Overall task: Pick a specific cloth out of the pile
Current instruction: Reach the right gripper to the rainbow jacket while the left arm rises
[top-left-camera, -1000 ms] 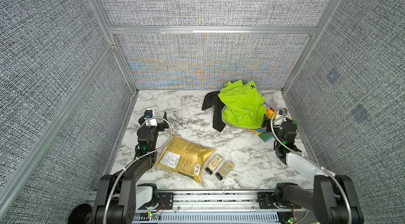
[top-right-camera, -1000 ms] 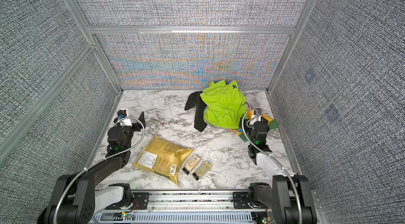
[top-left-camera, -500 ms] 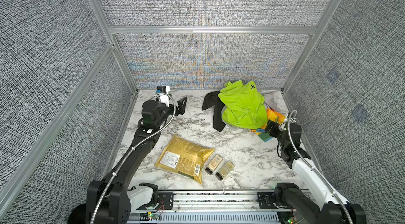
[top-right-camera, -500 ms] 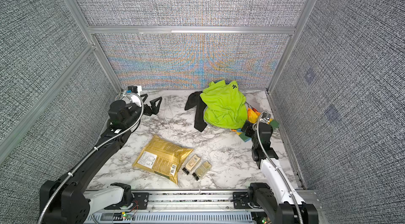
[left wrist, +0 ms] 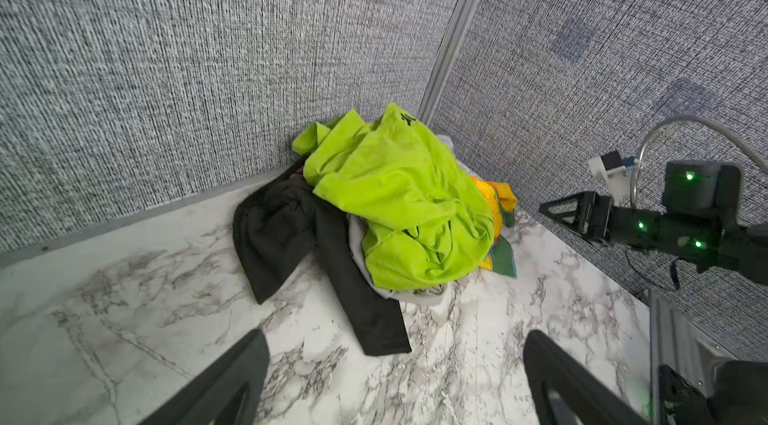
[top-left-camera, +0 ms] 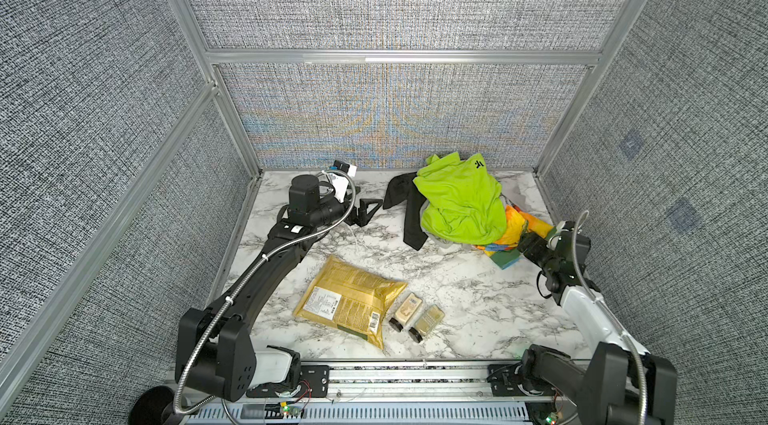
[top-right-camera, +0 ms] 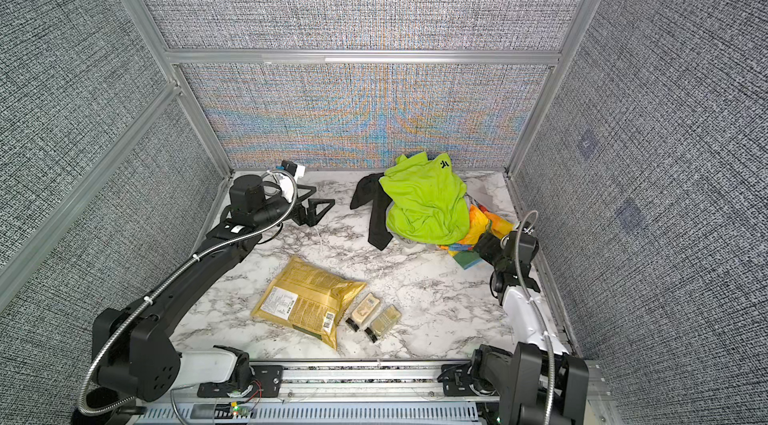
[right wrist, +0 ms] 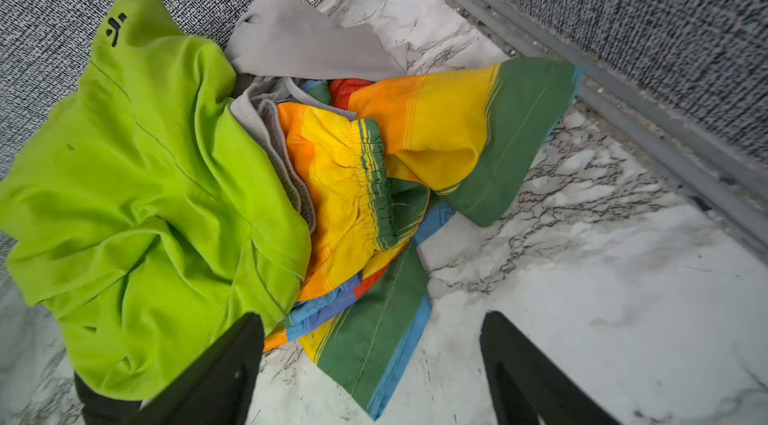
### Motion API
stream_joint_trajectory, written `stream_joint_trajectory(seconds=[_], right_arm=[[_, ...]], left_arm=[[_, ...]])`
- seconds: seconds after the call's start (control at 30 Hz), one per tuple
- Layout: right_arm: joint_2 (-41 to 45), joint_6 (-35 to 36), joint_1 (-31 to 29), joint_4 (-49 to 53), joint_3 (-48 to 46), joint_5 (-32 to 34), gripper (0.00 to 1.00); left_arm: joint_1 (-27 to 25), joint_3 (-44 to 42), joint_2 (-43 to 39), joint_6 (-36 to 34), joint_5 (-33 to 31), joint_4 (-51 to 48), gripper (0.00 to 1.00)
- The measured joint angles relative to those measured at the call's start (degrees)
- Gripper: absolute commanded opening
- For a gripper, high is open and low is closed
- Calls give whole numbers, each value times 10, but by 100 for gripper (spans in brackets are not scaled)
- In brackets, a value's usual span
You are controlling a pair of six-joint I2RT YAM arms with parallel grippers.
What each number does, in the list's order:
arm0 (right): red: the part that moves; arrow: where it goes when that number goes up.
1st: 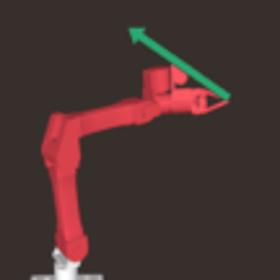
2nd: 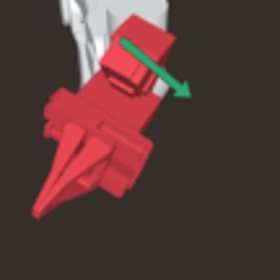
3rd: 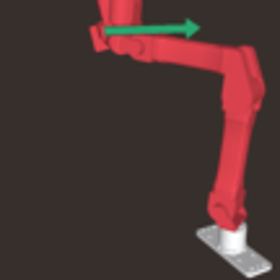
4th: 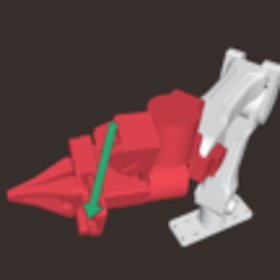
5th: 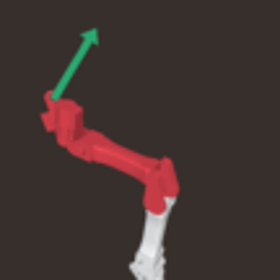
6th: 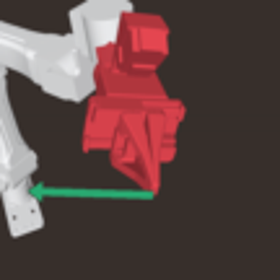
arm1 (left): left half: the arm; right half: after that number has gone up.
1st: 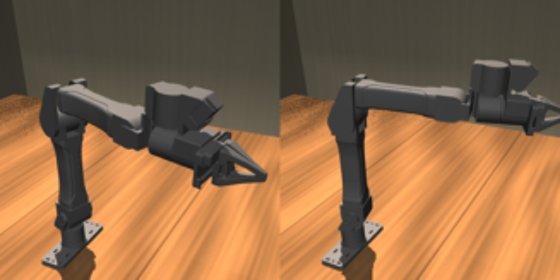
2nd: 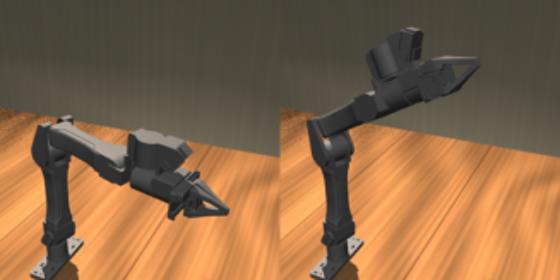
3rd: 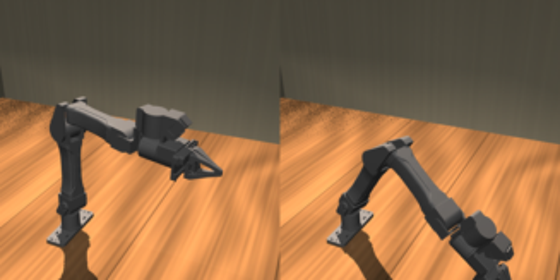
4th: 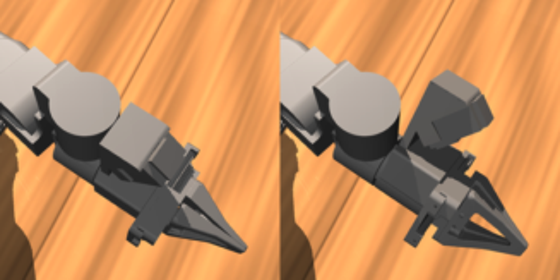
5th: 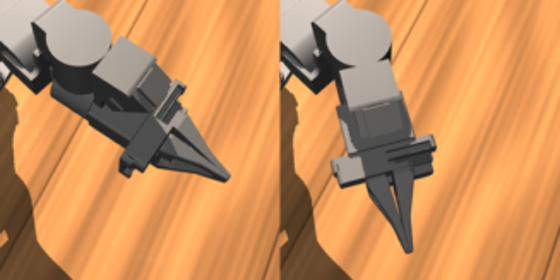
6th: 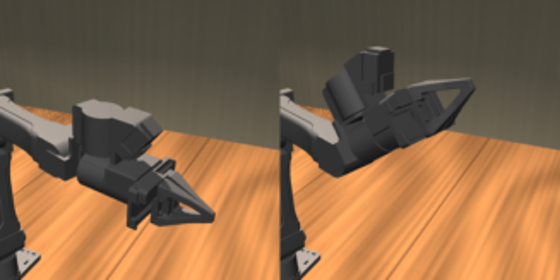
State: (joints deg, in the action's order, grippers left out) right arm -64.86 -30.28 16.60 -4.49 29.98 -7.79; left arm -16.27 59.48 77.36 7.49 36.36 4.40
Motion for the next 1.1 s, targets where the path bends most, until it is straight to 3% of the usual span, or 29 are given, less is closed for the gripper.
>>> stream_joint_trajectory(seconds=[0.23, 0.73, 1.1], right_arm=[[-66, -17, 36, -5, 10, -65, 71], [-205, -55, 51, -66, 43, -146, 57], [-269, -66, 51, -101, 70, -172, 62]], left_arm=[[-1, -2, -8, 0, 16, 0, 99], [-2, -5, -20, -11, 90, 2, 99], [-4, -5, -18, -12, 108, 5, 99]])
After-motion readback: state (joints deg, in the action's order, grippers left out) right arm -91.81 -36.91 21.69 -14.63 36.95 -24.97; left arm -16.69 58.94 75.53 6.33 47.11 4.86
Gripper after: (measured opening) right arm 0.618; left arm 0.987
